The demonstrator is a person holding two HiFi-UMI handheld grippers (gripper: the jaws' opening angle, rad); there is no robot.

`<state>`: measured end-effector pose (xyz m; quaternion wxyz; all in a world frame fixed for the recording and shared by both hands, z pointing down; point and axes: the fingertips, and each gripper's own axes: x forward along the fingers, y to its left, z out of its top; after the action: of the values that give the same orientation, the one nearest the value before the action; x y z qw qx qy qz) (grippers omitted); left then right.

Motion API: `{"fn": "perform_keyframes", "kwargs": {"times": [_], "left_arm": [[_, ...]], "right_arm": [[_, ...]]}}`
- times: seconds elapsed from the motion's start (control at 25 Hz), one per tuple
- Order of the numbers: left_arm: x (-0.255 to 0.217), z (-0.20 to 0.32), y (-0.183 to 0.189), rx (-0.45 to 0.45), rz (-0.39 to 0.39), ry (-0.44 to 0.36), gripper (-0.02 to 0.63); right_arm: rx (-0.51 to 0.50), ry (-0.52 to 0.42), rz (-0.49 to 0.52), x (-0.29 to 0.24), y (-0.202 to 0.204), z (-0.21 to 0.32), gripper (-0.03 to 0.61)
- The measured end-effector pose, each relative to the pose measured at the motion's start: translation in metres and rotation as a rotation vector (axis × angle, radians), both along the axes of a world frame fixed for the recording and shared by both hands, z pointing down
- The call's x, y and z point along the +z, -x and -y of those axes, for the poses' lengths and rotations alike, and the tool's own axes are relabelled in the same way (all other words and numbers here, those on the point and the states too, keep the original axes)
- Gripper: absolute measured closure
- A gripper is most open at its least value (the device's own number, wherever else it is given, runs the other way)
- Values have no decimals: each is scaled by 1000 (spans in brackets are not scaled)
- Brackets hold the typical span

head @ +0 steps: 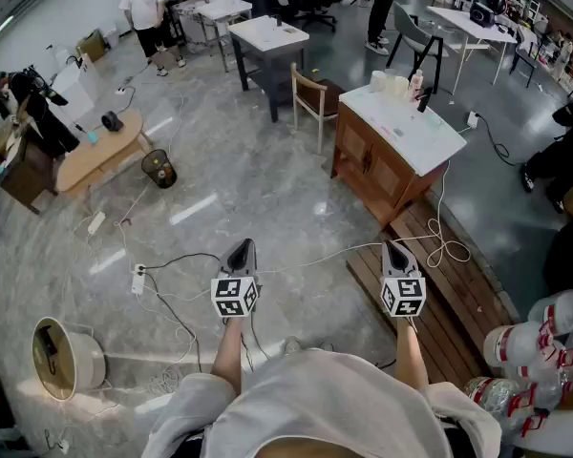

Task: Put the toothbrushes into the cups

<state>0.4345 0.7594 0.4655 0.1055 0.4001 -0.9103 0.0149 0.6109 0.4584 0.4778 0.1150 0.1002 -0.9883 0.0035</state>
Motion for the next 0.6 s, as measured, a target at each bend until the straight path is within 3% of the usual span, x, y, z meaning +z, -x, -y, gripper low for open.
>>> {"fn": "perform_keyframes", "kwargs": {"times": [0.36,0.52,0.56,0.6], "left_arm": [[6,3,-6,-2,-8,13,600],[7,13,-14,52,15,28,594],[8,17,-17,71,20,30,547],[9,21,-20,83,23,28,432]], "right_arm": [[-7,-3,-5,2,-3,3,580],[-76,32,57,-4,-1,-4,569],[-94,40,76,-5,1,-5,420],[-102,42,88,-6,3,-6,323]]}}
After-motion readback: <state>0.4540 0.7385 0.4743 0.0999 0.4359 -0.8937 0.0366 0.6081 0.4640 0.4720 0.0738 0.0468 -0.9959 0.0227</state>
